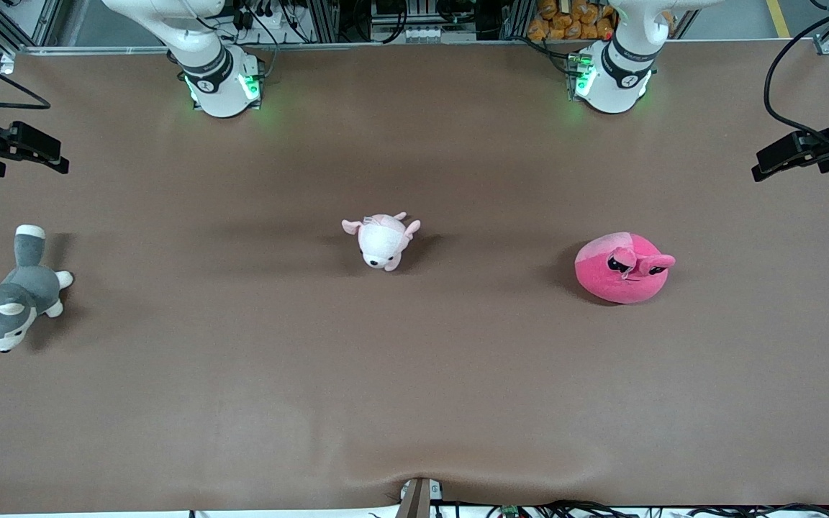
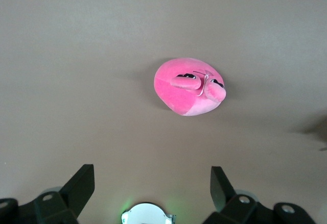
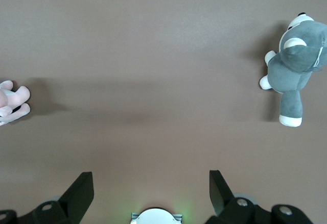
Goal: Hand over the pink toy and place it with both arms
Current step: 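Move the left gripper toward the pink plush toy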
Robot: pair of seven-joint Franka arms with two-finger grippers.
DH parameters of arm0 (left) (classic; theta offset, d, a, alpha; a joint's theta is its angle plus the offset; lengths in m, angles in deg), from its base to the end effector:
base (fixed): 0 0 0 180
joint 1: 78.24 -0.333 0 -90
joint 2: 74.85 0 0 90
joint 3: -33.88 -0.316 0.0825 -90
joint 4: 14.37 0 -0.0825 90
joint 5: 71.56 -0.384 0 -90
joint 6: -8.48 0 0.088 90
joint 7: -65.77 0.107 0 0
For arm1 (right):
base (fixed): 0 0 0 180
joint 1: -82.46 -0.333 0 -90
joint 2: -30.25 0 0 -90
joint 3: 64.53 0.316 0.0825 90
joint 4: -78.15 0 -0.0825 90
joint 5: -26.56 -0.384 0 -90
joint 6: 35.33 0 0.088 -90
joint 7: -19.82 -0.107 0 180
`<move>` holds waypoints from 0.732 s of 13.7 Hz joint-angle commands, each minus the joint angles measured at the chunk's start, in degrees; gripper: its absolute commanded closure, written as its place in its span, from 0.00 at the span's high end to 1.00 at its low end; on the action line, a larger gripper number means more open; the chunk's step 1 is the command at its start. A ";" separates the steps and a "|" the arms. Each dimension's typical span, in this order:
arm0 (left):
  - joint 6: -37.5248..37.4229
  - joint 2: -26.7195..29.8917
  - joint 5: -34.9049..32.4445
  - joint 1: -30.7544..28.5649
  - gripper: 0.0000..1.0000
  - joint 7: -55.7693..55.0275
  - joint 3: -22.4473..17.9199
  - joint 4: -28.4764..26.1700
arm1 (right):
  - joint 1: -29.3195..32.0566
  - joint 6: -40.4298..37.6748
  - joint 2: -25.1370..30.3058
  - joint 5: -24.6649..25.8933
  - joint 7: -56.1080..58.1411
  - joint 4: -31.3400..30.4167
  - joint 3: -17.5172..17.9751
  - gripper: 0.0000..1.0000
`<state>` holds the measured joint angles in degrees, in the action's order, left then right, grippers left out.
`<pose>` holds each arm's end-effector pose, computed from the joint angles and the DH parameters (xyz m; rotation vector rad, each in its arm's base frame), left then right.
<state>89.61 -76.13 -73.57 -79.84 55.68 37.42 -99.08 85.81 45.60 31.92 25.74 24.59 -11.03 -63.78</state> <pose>0.5453 -0.0138 0.6422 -3.0886 -0.2261 0.1252 0.5280 -0.0222 0.6340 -3.1147 -0.0612 0.1773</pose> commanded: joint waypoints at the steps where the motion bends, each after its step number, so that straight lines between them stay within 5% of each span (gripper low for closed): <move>1: -2.12 -0.48 -1.42 0.01 1.00 -3.00 0.24 1.30 | 0.52 0.10 0.09 -0.41 0.60 -0.03 0.39 1.00; 10: -1.51 -3.37 -0.45 -1.04 1.00 -15.65 0.06 0.95 | 0.34 0.19 0.09 -0.41 0.51 0.06 0.39 1.00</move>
<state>88.51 -78.18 -73.57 -79.98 42.00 37.37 -99.09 85.80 45.60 31.91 25.74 24.62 -11.02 -63.71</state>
